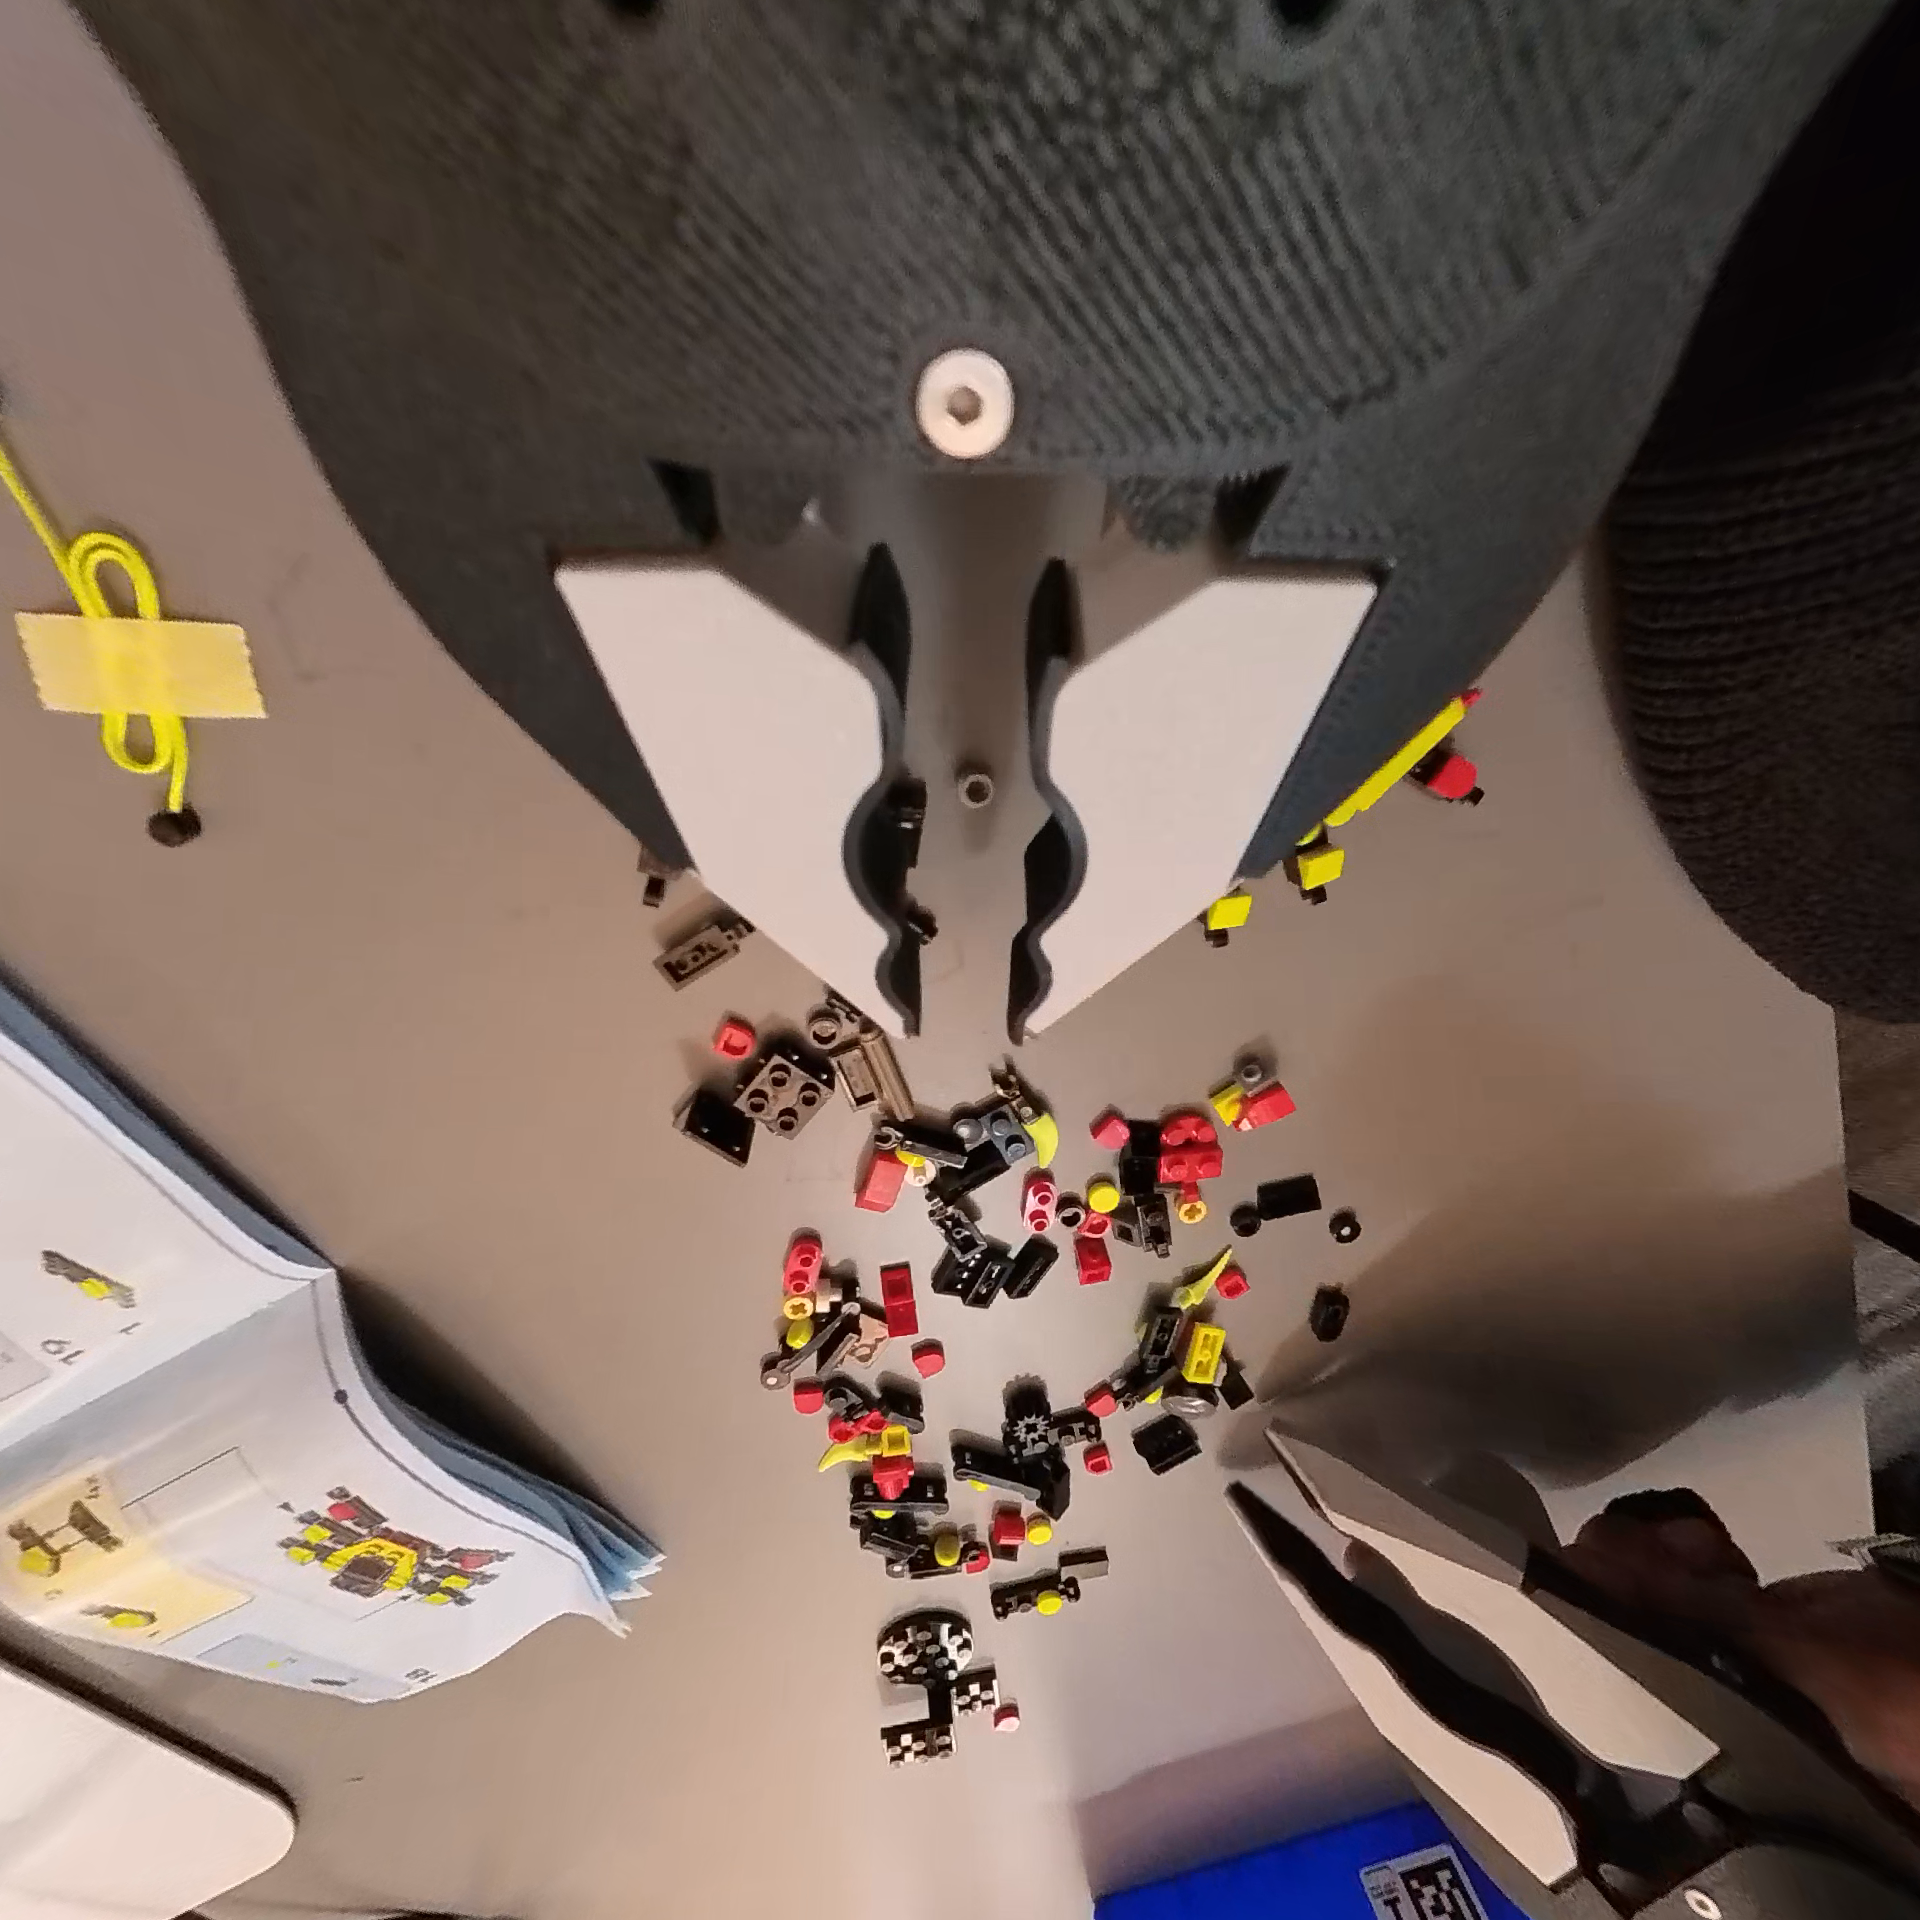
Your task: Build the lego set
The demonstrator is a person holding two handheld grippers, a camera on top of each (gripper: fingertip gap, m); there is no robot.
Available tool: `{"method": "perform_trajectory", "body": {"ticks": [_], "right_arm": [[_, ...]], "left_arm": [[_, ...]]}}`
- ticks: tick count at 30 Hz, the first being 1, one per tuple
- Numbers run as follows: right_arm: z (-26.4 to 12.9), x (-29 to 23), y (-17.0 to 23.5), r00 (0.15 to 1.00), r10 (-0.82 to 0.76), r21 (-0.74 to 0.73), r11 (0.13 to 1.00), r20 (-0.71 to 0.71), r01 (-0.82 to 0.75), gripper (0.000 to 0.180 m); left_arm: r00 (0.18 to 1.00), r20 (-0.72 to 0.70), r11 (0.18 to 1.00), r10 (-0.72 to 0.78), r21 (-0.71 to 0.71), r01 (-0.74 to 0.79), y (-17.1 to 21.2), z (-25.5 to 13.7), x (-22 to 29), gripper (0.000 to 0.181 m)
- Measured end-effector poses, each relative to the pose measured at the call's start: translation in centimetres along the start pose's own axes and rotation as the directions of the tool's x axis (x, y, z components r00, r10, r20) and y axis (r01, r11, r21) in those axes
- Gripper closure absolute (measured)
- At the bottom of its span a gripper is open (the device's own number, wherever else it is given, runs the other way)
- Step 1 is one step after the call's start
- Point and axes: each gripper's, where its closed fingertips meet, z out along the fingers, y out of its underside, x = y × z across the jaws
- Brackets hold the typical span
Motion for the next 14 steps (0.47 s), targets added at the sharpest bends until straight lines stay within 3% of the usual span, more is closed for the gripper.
{"method": "perform_trajectory", "body": {"ticks": [5,8,14], "right_arm": [[0.1,0.2,0.2,1.000,0.011,-0.006,1.000,-0.002,-0.011,0.165],[0.1,0.2,0.2,1.000,0.015,-0.005,1.000,0.001,-0.015,0.165],[0.1,0.1,0.3,1.000,0.015,-0.008,1.000,0.006,-0.015,0.165]], "left_arm": [[0.997,0.056,0.998,-0.059,0.036,0.057,-0.3,-0.7,-1.8,0.160],[0.992,-0.058,0.989,-0.111,0.087,0.116,-1.1,-1.1,-0.7,0.156],[0.993,-0.119,0.998,-0.007,0.054,0.013,-0.9,-0.3,1.7,0.148]]}}
